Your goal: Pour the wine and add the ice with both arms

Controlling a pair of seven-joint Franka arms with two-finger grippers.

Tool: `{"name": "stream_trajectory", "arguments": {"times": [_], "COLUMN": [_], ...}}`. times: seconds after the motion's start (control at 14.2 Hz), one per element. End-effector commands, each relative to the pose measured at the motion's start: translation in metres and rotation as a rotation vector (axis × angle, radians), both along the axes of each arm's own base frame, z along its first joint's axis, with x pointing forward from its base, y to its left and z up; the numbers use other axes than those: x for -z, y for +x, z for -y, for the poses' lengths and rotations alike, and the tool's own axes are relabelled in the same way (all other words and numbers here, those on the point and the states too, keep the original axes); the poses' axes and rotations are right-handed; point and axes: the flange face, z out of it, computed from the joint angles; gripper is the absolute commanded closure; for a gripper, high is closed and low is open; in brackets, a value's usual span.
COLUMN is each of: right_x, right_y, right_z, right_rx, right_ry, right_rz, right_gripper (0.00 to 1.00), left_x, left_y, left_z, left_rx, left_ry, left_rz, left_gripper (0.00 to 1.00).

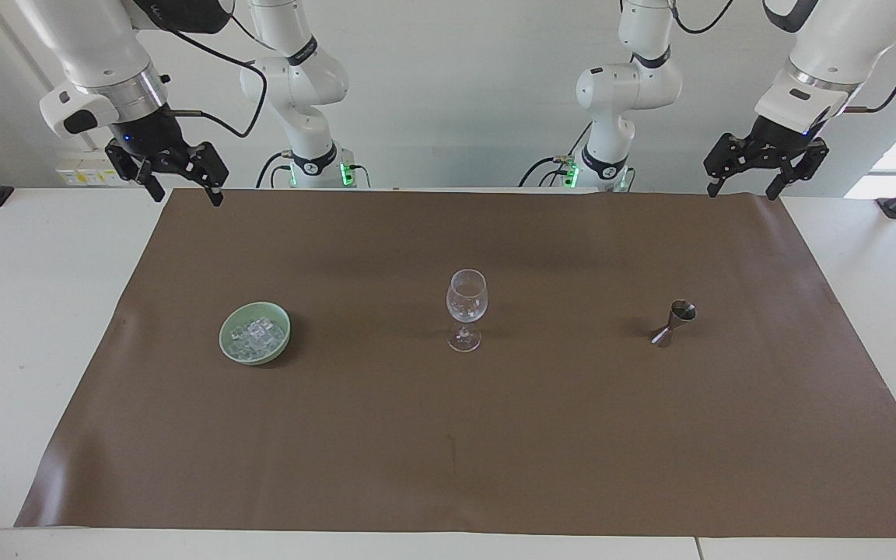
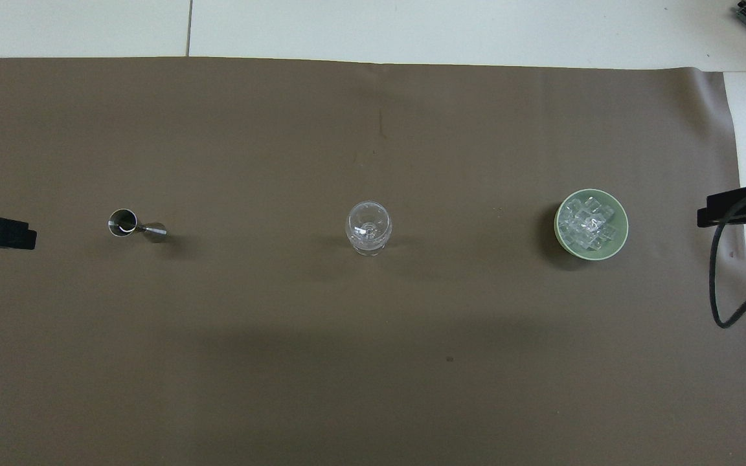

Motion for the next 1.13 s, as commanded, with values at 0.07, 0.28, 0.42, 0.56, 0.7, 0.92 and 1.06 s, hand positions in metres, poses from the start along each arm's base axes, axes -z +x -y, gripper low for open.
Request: {"name": "stream_trajectory", "arguments": {"times": [0.07, 0.28, 0.42, 0.56, 0.7, 0.92, 1.06], "right_x": [-0.001, -0.001, -0.001, -0.001, -0.001, -0.002, -0.002], "right_y": [-0.010, -0.010, -0.010, -0.010, -0.010, -0.008, -0.007], "right_z": [0.000, 0.000, 0.000, 0.000, 0.000, 0.002, 0.001], "right_rx": [-0.018, -0.018, -0.018, -0.020, -0.018, -0.021, -0.016], "right_ry": [0.004, 0.004, 0.005, 0.004, 0.004, -0.011, -0.015], "right_rz": [-0.004, -0.004, -0.004, -0.004, -0.004, 0.015, 0.019], "right_gripper": [0.00, 0.00, 0.00, 0.00, 0.00, 0.00, 0.00], "left_x": [0.003, 0.007, 0.009, 0.008, 0.007, 0.007, 0.015], "left_y": [-0.012, -0.017, -0.019, -0.018, -0.016, -0.015, -0.006], "left_z": [0.006, 0.006, 0.009, 0.012, 0.013, 0.013, 0.008], "left_rx": [0.017, 0.024, 0.015, 0.023, 0.026, 0.024, 0.003], "left_ry": [0.017, 0.018, 0.017, 0.017, 0.009, 0.001, -0.035], "left_rz": [-0.004, -0.011, -0.019, -0.004, 0.001, 0.000, -0.024], "left_gripper": [0.00, 0.00, 0.00, 0.00, 0.00, 0.00, 0.00]}}
